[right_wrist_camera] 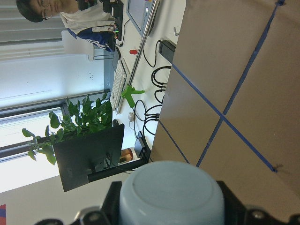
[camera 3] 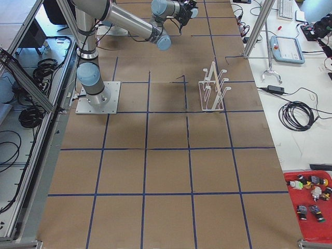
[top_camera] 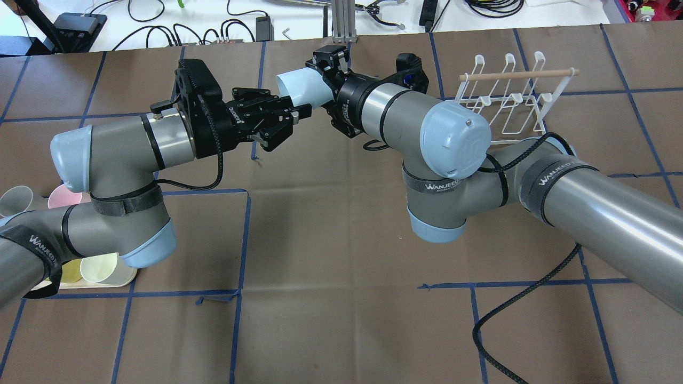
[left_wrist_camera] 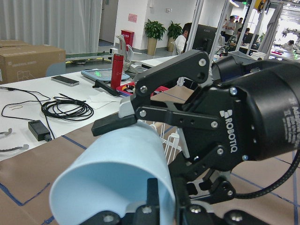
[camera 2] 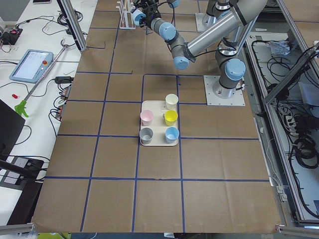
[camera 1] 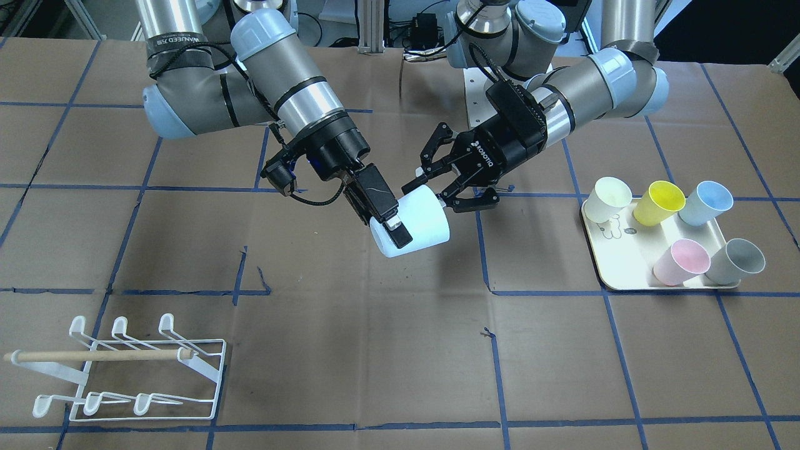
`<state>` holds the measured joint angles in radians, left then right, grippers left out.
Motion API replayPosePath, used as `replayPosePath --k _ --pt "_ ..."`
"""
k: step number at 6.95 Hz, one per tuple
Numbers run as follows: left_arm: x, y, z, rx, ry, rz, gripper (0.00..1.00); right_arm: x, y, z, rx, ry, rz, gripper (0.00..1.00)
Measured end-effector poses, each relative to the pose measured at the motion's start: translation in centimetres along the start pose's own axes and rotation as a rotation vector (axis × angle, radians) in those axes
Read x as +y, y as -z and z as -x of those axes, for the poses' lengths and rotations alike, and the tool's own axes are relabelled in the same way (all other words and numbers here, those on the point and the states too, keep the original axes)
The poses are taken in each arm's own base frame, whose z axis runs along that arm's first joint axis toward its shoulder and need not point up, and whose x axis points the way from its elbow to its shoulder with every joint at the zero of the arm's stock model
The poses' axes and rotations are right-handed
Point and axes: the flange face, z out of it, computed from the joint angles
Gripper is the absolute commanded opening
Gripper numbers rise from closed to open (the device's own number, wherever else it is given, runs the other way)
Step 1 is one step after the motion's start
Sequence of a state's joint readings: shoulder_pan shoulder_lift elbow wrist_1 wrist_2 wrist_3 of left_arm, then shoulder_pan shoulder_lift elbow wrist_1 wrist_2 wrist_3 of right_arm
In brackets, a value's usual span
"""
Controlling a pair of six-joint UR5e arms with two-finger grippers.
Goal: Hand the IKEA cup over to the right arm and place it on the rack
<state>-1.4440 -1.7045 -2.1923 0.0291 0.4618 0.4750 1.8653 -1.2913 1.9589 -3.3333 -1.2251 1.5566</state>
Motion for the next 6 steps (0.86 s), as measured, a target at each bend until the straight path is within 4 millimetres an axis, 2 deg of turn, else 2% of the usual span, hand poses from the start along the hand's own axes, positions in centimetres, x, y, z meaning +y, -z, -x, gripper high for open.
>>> replayPosePath --k 2,4,6 --pt "-0.1 0.1 0.1 -0.001 0.003 -0.001 0.99 0.0 0.0 0.0 0.0 0.0 -0.003 0.43" --pt "-0.5 0.8 0.5 -0.019 0.001 -0.007 0.99 -0.1 -0.1 0.0 0.0 0.003 -0.006 0.32" --pt "-0.6 3.7 2.9 -0.095 0.014 -0.024 0.99 -1.5 -0.2 0.4 -0.01 0.009 -0.034 0.3"
